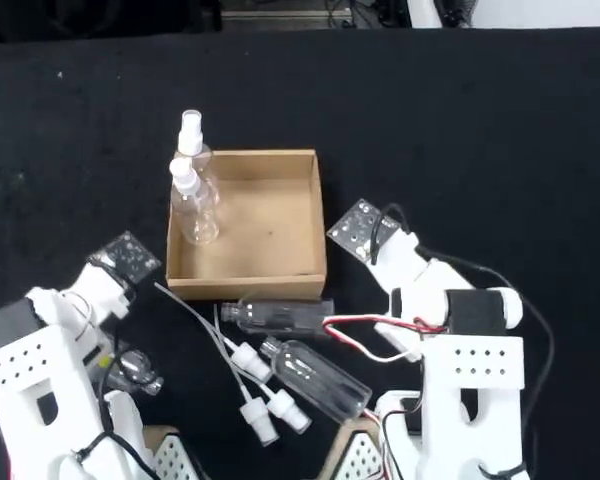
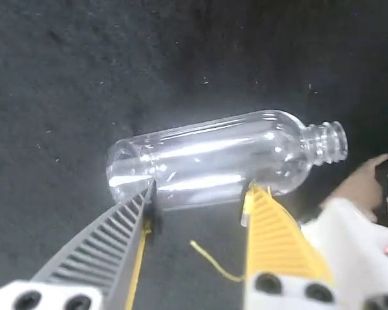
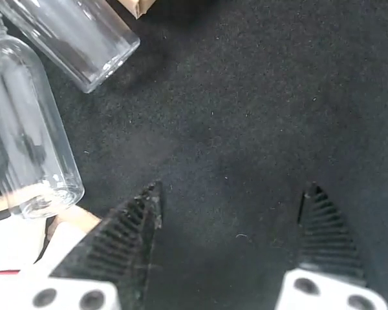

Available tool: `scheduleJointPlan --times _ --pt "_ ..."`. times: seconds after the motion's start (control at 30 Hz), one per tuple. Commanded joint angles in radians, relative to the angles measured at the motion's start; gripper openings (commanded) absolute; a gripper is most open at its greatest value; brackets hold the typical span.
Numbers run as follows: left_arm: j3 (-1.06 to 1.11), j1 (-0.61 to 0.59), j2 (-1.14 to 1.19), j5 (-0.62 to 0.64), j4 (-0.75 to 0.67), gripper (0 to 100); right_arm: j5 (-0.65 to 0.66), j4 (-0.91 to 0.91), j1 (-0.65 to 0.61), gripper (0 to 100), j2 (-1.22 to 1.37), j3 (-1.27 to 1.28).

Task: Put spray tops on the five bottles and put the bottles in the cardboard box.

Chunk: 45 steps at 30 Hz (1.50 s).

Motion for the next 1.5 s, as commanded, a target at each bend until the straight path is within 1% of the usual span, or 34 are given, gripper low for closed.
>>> scheduleJointPlan --times 0.0,0.13,0.23,0.47,0.53,0.6,0.7,0.77,0.83,0.9,1.03,1.1,1.17,1.27,1.37,1.47 --pt "0.056 -0.007 -0.011 -0.015 -0.091 21 0.002 -0.015 0.017 29.3 -0.002 -0.004" --pt "0.079 -0.012 -0.011 -0.005 -0.172 21 0.002 -0.014 0.018 29.3 -0.002 -0.004" --pt "0.094 -0.038 -0.009 0.025 -0.226 21 0.0 -0.014 0.018 29.3 -0.002 -0.004" --pt "0.077 -0.162 -0.009 0.041 -0.31 21 0.0 -0.014 0.015 29.3 -0.002 -0.002" --pt "0.073 -0.199 -0.009 0.094 -0.348 21 0.0 -0.014 0.014 29.3 -0.002 -0.002" --pt "0.045 -0.225 -0.009 0.129 -0.345 21 0.0 -0.014 0.012 29.3 -0.002 -0.002" --pt "-0.047 -0.228 -0.003 0.158 -0.255 21 0.0 -0.014 0.012 29.3 -0.002 -0.002" --pt "-0.14 -0.222 0.034 0.222 -0.192 21 0.0 -0.014 0.012 29.3 -0.002 -0.002" --pt "-0.234 -0.222 0.115 0.293 -0.17 21 0.0 -0.014 0.012 29.3 -0.002 -0.002" --pt "-0.323 -0.223 0.239 0.394 -0.175 21 0.0 -0.012 0.015 29.3 -0.002 -0.002" --pt "-0.498 -0.229 0.551 0.617 -0.229 21 0.0 -0.012 0.017 29.3 -0.002 -0.002" --pt "-0.591 -0.234 0.69 0.68 -0.227 20 0.0 -0.012 0.018 29.3 -0.002 -0.002" --pt "-0.67 -0.255 0.772 0.712 -0.235 20 0.0 -0.012 0.018 29.3 -0.002 -0.001" --pt "-0.723 -0.289 0.839 0.721 -0.25 20 0.0 -0.012 0.017 29.3 -0.002 0.012" --pt "-0.7 -0.335 0.867 0.704 -0.298 21 0.0 -0.014 0.012 29.3 -0.002 0.024" --pt "-0.648 -0.387 0.878 0.571 -0.31 21 0.0 -0.014 0.012 29.3 -0.002 0.021"
